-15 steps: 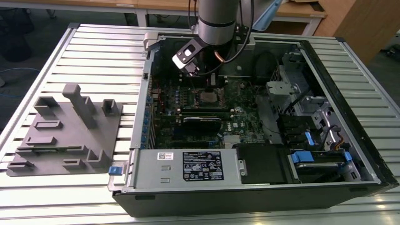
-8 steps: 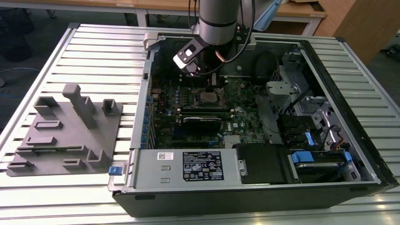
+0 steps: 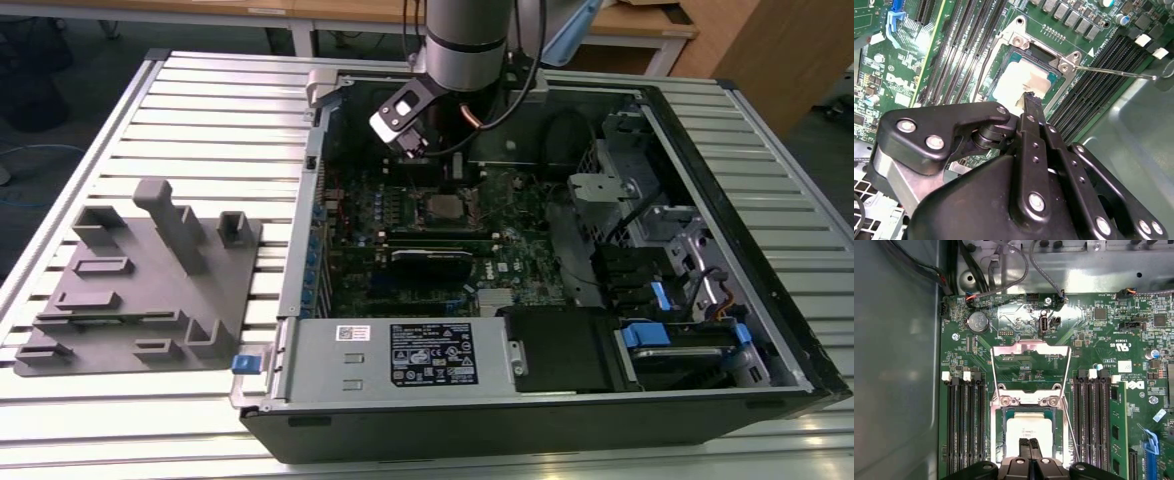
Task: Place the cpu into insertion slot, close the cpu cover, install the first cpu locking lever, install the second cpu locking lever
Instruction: 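Close the cpu cover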
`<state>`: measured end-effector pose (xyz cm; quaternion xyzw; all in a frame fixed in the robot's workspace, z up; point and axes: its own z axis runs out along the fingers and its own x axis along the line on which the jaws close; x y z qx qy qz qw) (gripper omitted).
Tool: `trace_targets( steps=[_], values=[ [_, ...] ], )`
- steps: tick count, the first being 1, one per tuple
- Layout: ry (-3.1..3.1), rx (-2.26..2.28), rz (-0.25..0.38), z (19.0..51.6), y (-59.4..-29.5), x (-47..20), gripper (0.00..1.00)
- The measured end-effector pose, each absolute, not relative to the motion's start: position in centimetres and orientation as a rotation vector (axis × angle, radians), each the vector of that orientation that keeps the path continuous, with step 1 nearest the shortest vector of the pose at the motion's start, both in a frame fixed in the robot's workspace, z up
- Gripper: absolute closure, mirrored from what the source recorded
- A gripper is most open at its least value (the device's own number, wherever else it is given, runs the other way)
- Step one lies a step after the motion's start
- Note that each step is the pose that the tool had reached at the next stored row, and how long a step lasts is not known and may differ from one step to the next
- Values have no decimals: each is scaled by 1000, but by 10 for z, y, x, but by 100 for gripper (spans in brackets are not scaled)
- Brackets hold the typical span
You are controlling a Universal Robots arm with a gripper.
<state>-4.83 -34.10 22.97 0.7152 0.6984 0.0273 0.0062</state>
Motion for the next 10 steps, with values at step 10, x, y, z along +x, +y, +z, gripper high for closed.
trace_targets(
  steps=[10],
  values=[
    [2186,2238,86,236,-341,-48,89]
  ],
)
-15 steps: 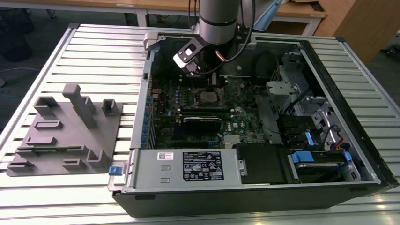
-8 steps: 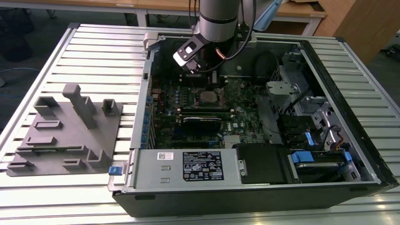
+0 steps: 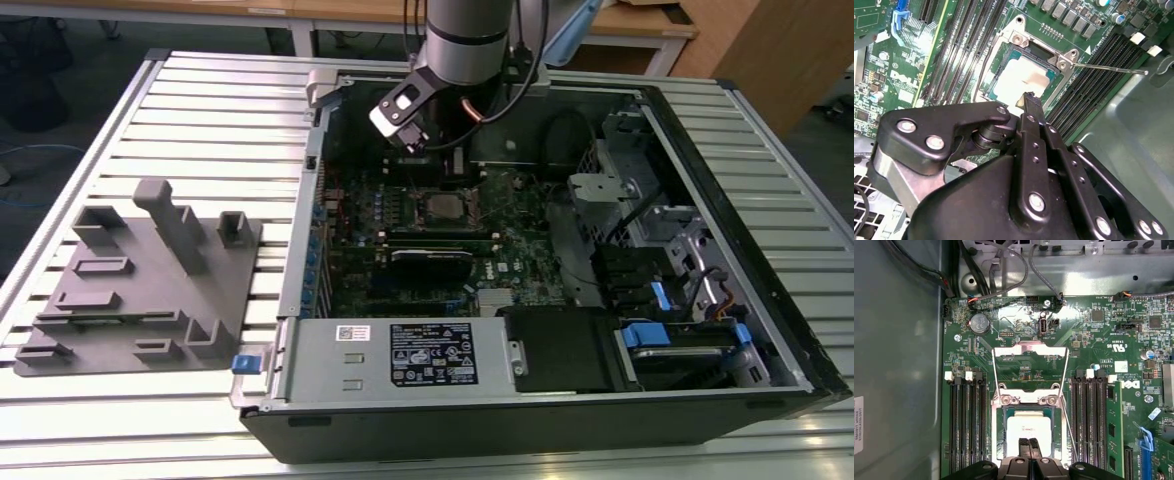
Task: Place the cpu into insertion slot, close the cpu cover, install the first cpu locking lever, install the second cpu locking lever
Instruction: 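Close the cpu cover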
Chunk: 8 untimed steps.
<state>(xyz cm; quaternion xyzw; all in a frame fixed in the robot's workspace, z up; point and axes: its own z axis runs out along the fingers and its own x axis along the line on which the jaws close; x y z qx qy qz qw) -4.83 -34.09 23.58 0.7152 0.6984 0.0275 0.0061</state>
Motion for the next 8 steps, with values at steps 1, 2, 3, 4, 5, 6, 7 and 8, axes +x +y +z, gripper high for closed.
trace_targets(
  steps=[1,2,3,4,5,6,7,8],
  values=[
    [2186,2238,86,236,-341,-48,89],
    [2186,2238,86,236,-341,-48,89],
    [2186,2238,86,236,-341,-48,89],
    [2186,2238,86,236,-341,-48,89],
    [2186,2238,86,236,-341,-48,89],
    [2186,2238,86,236,-341,-48,89],
    [2186,2238,86,236,-341,-48,89],
    [2186,2238,86,236,-341,-48,89]
  ],
)
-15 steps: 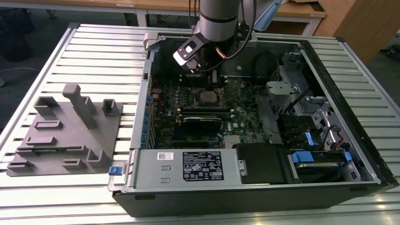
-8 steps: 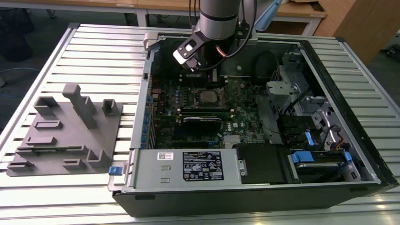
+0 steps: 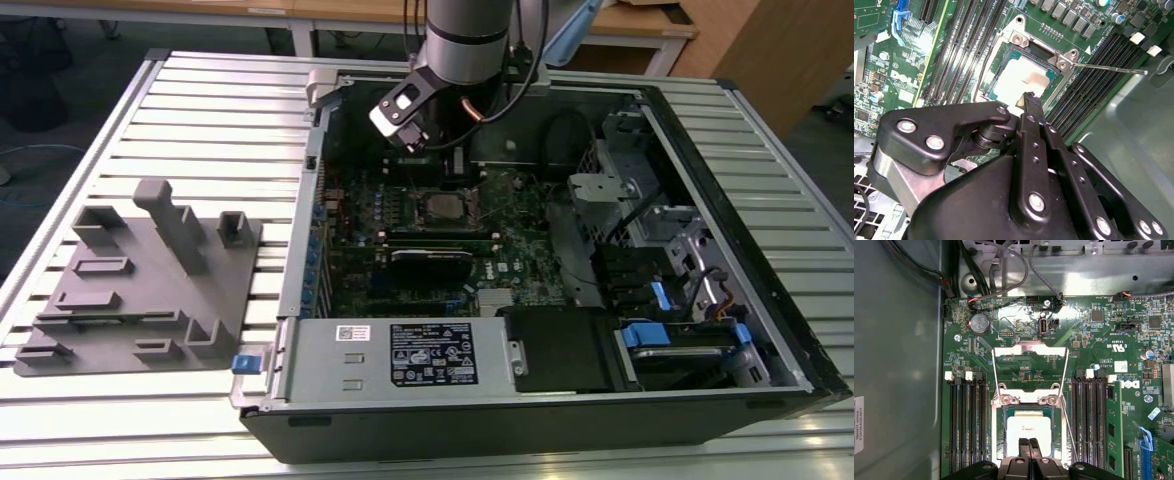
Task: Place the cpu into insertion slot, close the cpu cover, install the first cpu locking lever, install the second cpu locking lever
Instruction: 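Close the cpu cover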
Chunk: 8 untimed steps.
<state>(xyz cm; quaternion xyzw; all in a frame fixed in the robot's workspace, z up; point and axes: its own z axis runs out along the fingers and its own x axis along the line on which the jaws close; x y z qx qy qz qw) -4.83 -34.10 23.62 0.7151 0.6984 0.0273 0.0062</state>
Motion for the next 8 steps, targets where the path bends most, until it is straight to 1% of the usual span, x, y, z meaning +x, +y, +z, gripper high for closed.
trace_targets(
  steps=[6,8],
  values=[
    [2186,2238,85,237,-341,-48,89],
    [2185,2238,86,243,-341,-48,89]
  ],
)
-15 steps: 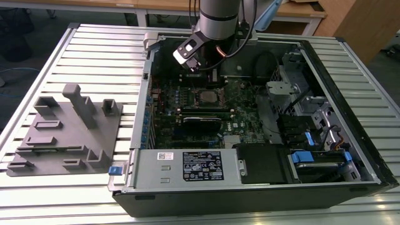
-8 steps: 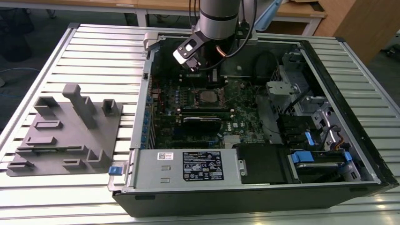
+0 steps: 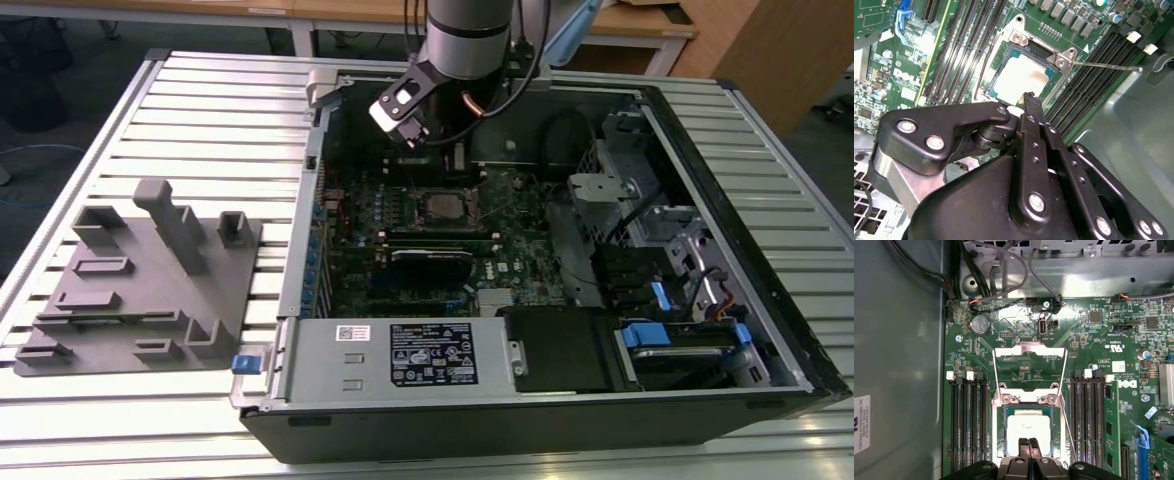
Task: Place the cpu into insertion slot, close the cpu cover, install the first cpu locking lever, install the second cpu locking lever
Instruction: 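Close the cpu cover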
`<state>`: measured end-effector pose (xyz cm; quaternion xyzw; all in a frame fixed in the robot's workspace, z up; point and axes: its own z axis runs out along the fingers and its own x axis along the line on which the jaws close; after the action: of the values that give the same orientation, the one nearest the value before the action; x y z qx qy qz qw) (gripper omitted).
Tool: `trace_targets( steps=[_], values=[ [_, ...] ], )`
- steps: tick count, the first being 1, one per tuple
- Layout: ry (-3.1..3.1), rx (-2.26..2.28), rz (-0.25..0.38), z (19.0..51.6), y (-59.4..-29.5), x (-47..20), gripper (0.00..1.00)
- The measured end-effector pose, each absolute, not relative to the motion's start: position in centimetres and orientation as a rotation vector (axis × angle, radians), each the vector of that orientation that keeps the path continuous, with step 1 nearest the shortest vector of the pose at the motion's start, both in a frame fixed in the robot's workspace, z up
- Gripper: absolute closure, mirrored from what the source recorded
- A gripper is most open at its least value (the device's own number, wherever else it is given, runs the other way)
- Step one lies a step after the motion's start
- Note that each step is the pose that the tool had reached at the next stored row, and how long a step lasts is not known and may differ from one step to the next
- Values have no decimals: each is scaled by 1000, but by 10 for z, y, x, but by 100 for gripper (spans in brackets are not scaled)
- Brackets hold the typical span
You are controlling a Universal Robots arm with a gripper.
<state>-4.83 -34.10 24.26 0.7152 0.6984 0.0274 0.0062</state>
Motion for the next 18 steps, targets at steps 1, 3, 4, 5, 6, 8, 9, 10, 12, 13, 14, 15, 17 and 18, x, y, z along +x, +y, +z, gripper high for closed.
trace_targets(
  steps=[1,3,4,5,6,8,9,10,12,13,14,15,17,18],
  values=[
    [2186,2238,85,244,-341,-48,89],
    [2186,2238,86,247,-341,-48,89],
    [2186,2238,86,248,-341,-48,89],
    [2186,2238,86,250,-341,-48,89],
    [2186,2238,85,251,-341,-48,89],
    [2186,2238,86,254,-341,-48,89],
    [2186,2238,85,255,-341,-48,89],
    [2186,2238,86,255,-341,-48,89],
    [2186,2238,86,256,-341,-48,89],
    [2186,2238,86,256,-341,-48,89],
    [2186,2238,86,256,-341,-48,89],
    [2186,2238,86,256,-341,-48,89],
    [2185,2238,86,256,-341,-48,89],
    [2186,2238,86,256,-341,-48,89]
  ],
)
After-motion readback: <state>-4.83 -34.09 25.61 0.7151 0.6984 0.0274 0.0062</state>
